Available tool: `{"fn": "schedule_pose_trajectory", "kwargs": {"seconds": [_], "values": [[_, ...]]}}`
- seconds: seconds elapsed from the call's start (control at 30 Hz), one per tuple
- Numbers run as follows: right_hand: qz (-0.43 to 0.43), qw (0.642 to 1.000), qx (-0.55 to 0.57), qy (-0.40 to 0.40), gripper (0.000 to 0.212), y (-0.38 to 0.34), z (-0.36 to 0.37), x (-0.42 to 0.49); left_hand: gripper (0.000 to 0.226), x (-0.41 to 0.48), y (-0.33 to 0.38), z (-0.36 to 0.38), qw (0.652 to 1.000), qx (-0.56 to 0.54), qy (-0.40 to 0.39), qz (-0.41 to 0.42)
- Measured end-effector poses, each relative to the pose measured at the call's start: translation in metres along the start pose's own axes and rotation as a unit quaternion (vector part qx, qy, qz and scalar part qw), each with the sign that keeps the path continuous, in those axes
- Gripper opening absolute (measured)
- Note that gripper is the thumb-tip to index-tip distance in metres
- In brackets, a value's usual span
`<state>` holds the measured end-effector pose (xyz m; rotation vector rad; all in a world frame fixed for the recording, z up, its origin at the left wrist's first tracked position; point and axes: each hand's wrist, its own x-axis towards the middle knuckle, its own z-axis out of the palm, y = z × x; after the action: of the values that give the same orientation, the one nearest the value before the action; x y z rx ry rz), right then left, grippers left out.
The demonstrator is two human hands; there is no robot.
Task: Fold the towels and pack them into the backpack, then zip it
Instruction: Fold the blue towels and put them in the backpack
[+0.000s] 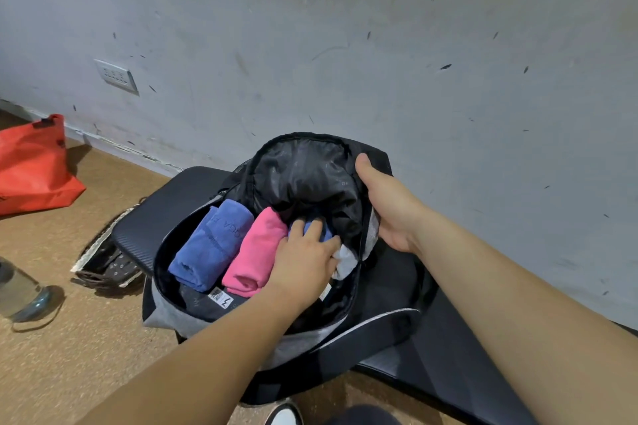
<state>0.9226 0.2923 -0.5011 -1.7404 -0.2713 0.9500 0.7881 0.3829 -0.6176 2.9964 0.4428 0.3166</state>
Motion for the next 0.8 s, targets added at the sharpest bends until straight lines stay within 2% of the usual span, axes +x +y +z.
{"fn": "schedule_pose_trajectory", "kwargs": {"seconds": [0.17,0.27,0.37,0.5,0.53,0.57,0.63,0.7,0.73,0.77,0.8], "values": [[0.019,0.997,-0.008,0.069,0.109,0.0,-0.005,0.005,0.047,-0.01,0.005,0.001,1.0,-0.014,-0.015,0.017],[0.023,0.994,-0.052,0.095,0.109,-0.005,0.002,-0.006,0.05,-0.029,-0.005,-0.018,0.999,-0.035,0.024,0.03],[-0.018,0.985,-0.132,0.109,0.087,-0.007,0.013,-0.017,0.05,-0.053,-0.036,-0.041,0.999,0.003,0.025,-0.03],[-0.1,0.955,-0.219,0.174,0.059,-0.007,0.032,-0.021,0.065,-0.074,-0.086,-0.059,0.982,0.075,-0.117,-0.126],[-0.137,0.93,-0.268,0.212,0.053,-0.005,0.036,-0.018,0.065,-0.077,-0.094,-0.059,0.978,0.062,-0.145,-0.136],[-0.186,0.886,-0.342,0.253,0.051,-0.003,0.038,-0.014,0.065,-0.08,-0.099,-0.059,0.975,0.027,-0.166,-0.146],[-0.309,0.753,-0.498,0.299,0.058,-0.001,0.045,-0.01,0.067,-0.083,-0.104,-0.06,0.968,-0.035,-0.194,-0.156],[-0.424,0.628,-0.598,0.26,0.052,-0.001,0.057,-0.002,0.07,-0.08,-0.108,-0.061,0.969,-0.026,-0.198,-0.145],[-0.446,0.59,-0.636,0.223,0.041,0.0,0.064,0.002,0.071,-0.077,-0.11,-0.062,0.97,-0.019,-0.196,-0.142],[-0.426,0.581,-0.67,0.18,0.038,-0.003,0.072,0.004,0.073,-0.073,-0.112,-0.064,0.971,-0.016,-0.194,-0.139],[-0.366,0.592,-0.705,0.133,0.047,-0.007,0.08,0.004,0.075,-0.07,-0.113,-0.065,0.971,-0.016,-0.193,-0.138]]}}
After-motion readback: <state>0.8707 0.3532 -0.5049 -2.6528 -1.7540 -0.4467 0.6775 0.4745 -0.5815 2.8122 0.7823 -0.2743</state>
